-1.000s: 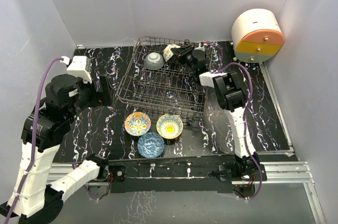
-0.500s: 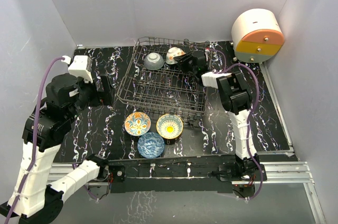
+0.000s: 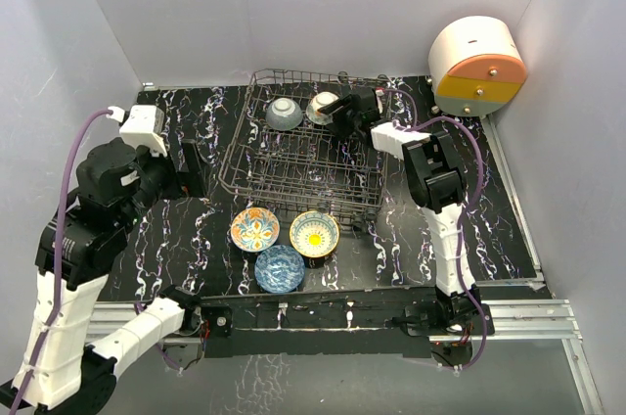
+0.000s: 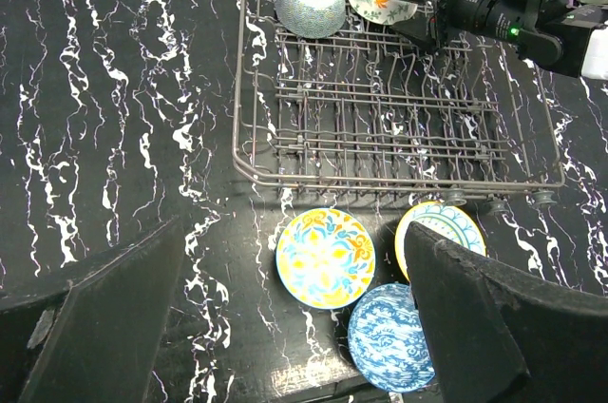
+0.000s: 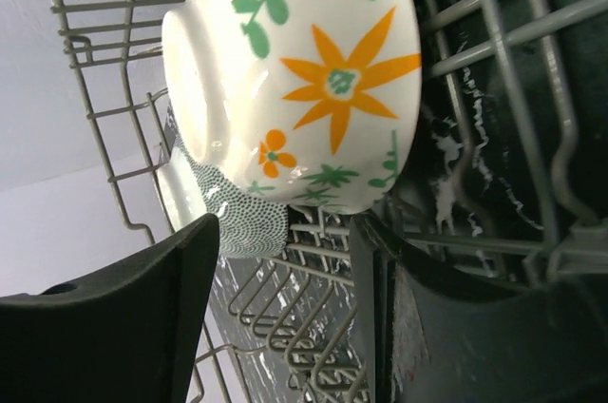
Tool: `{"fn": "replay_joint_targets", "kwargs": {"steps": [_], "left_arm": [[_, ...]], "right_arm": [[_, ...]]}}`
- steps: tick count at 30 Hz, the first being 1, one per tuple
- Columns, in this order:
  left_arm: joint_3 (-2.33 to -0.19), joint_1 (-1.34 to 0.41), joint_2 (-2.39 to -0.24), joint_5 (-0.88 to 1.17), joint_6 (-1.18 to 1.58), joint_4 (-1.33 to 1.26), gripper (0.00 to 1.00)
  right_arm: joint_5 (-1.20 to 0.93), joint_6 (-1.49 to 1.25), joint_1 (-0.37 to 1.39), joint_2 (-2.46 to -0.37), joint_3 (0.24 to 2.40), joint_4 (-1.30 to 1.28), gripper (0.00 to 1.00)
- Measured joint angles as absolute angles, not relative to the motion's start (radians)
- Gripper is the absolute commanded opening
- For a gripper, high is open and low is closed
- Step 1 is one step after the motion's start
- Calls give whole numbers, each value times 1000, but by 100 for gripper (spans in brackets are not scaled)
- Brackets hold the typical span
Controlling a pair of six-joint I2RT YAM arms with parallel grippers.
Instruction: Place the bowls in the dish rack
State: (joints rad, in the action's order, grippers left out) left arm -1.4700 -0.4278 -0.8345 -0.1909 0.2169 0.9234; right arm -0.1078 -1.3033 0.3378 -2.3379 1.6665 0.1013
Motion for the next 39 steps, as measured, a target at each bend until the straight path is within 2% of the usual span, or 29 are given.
{"fn": "replay_joint_targets", "kwargs": {"steps": [2, 13, 22, 29, 34, 39], "left_arm": [[-1470, -428, -830, -191, 217, 923, 97], [-1472, -428, -810, -192, 217, 939, 97], [-1494, -428, -805, -194, 212, 974, 97], [-1591, -428, -822, -199, 191, 1006, 97], [-1678, -428, -844, -250, 184, 1019, 97], [-1728, -428, -833, -345, 184, 1021, 97]], "right_arm": [[-119, -1305, 341, -2338, 1690, 72, 67], [-144, -1309, 368, -2316, 1777, -170, 70], [-5, -1087, 471, -2129, 1875, -447, 70], [157, -822, 707, -1878, 1913, -641, 71], [213, -750, 930, -1710, 1726, -765, 68], [204, -713, 1127, -1655, 1583, -837, 68]]}}
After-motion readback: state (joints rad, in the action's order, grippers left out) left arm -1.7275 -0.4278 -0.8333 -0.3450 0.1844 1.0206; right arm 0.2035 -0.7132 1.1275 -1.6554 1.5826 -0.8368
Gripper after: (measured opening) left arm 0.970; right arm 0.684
